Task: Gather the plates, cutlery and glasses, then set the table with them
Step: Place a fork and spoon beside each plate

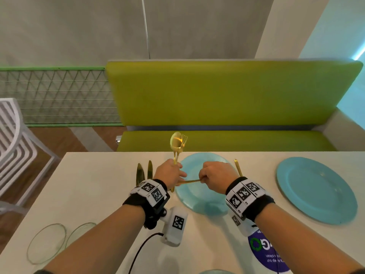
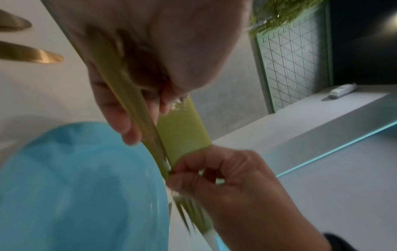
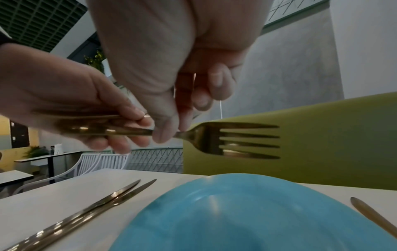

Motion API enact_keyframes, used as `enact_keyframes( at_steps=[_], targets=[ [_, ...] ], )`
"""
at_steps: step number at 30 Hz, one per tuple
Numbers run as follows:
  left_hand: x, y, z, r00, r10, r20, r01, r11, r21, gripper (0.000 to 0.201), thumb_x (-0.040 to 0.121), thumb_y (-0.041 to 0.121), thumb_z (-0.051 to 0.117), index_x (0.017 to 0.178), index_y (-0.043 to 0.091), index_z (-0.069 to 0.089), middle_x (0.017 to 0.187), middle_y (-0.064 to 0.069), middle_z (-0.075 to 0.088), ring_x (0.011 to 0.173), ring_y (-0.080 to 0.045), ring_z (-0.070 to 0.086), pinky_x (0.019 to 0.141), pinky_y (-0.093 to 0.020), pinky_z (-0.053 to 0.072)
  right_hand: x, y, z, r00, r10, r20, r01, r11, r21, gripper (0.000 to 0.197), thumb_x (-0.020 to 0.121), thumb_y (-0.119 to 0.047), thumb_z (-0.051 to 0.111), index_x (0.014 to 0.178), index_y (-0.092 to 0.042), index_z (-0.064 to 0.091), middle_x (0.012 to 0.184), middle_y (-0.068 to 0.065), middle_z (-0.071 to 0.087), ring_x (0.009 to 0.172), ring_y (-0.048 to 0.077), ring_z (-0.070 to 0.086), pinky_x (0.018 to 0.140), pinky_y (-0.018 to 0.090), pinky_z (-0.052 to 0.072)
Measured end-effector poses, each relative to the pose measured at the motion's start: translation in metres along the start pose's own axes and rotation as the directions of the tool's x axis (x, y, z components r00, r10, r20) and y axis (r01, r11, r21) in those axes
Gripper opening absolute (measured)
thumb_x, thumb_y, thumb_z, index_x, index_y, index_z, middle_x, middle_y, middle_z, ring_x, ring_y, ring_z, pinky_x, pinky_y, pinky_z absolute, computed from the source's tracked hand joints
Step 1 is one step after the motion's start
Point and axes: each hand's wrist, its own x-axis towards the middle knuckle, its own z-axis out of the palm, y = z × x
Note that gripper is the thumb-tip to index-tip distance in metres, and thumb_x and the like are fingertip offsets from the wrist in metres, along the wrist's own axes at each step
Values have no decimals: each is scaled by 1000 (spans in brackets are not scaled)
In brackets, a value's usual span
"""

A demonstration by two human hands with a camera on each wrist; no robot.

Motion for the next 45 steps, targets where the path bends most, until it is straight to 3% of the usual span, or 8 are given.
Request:
enact_keyframes(
  at_steps=[3, 6, 13, 18, 22, 29, 39, 45],
  targets=[
    [8, -3, -28, 988, 59, -139, -55, 998, 37, 16, 96, 14, 38, 100, 6, 51, 88, -11, 68, 82, -27, 62, 74, -34, 53, 0, -14, 6, 991, 125, 45, -128, 989, 71, 22, 91, -22, 51, 101, -19, 70, 107, 0, 65, 103, 23, 60, 72, 28, 42],
    [12, -5, -56, 976, 76, -205, -82, 996, -21, 16, 99, 16, 34, 100, 9, 48, 76, -1, 63, 66, -16, 54, 59, -23, 40, 9, -35, 16, 948, 280, 153, -311, 919, 244, 16, 84, -19, 56, 84, -16, 72, 93, 3, 70, 90, 22, 64, 75, 29, 53],
    [12, -15, -99, 989, 78, -122, -84, 995, -46, 15, 100, 17, 34, 101, 10, 48, 75, -2, 60, 56, -14, 49, 52, -23, 36, 70, -91, 51, 798, 529, 288, -601, 727, 331, 31, 85, -19, 57, 58, -11, 43, 60, -1, 43, 51, 12, 43, 42, 19, 30],
    [10, -28, -124, 994, 63, -91, -66, 997, -36, 15, 100, 17, 33, 102, 13, 47, 75, 0, 60, 57, -12, 49, 43, -16, 39, 93, -116, 58, 759, 599, 255, -648, 659, 382, 38, 89, -13, 52, 54, -10, 38, 57, 1, 40, 70, 20, 50, 52, 24, 38],
    [12, -34, -136, 995, 63, -72, -65, 998, -25, 15, 100, 17, 33, 104, 13, 48, 77, 1, 60, 58, -11, 50, 50, -19, 39, 104, -118, 61, 742, 614, 267, -665, 627, 406, 37, 87, -12, 56, 53, -11, 41, 56, 0, 41, 52, 15, 44, 43, 21, 31],
    [15, -41, -138, 997, 64, -35, -64, 998, -15, 17, 100, 15, 33, 107, 12, 48, 78, 2, 61, 59, -10, 51, 52, -19, 40, 107, -120, 56, 686, 691, 230, -708, 560, 431, 36, 88, -10, 54, 54, -11, 42, 57, 2, 42, 72, 24, 52, 65, 26, 43],
    [12, -39, -130, 997, 74, -24, -75, 996, -47, 19, 99, 15, 35, 104, 13, 53, 78, 1, 60, 59, -12, 51, 53, -22, 41, 88, -125, 27, 753, 638, 161, -642, 660, 390, 28, 87, -15, 53, 61, -10, 48, 74, 6, 55, 76, 25, 55, 66, 27, 42],
    [-9, -20, -107, 992, 99, 78, -95, 994, -55, 20, 97, 19, 39, 95, 11, 57, 68, -4, 65, 46, -13, 44, 43, -22, 32, 34, -133, -21, 881, 417, -222, -321, 874, 366, 31, 94, -27, 48, 123, -23, 59, 122, 1, 59, 109, 23, 57, 88, 32, 47]
  ],
)
